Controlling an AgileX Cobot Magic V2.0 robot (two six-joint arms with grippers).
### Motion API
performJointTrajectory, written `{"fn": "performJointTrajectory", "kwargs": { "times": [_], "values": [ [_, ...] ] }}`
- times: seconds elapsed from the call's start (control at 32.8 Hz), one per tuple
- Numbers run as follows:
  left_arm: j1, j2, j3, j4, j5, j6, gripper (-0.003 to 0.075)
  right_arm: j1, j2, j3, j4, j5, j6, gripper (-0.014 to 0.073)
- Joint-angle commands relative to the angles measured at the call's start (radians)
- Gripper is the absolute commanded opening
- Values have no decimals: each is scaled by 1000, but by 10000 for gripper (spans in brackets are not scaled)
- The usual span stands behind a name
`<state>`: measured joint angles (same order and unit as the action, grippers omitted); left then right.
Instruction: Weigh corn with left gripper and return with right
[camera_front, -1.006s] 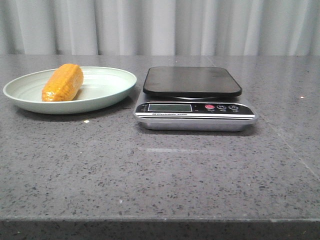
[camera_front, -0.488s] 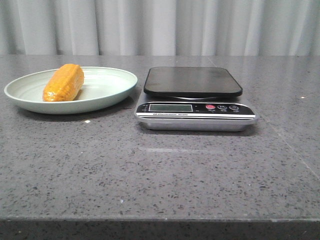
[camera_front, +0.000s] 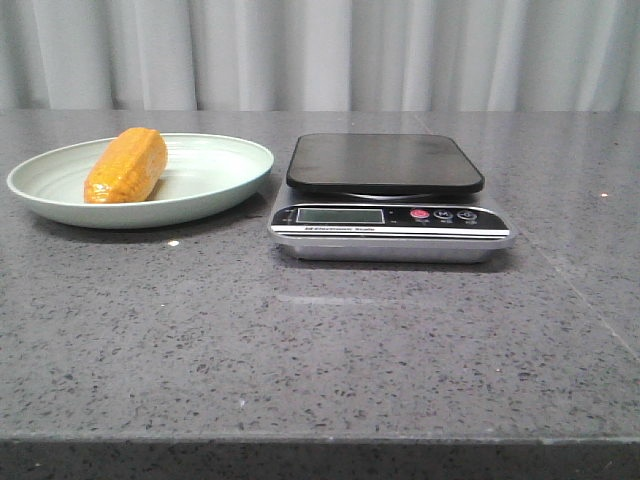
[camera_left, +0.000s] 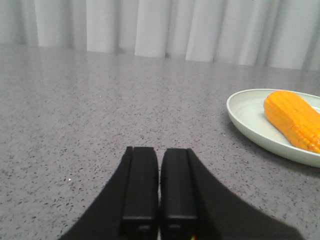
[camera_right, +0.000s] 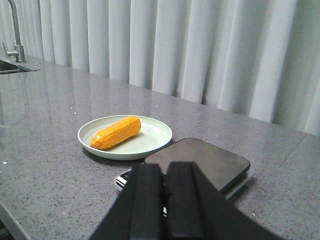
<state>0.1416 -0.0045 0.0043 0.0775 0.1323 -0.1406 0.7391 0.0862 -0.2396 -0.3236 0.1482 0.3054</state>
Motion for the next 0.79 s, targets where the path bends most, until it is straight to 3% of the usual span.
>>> {"fn": "performJointTrajectory", "kwargs": {
  "times": [0.0,0.21,0.76],
  "values": [
    [-30,-21,5,-6,-85,44,127,-4,10,-26,-20,-69,-8,171],
    [-132,-21,5,-22,-112,160,127,-4,10,-26,-20,-69,-8,171],
    [-85,-21,5,-69,-108,161,127,-4,10,-26,-20,-69,-8,171]
  ]
}}
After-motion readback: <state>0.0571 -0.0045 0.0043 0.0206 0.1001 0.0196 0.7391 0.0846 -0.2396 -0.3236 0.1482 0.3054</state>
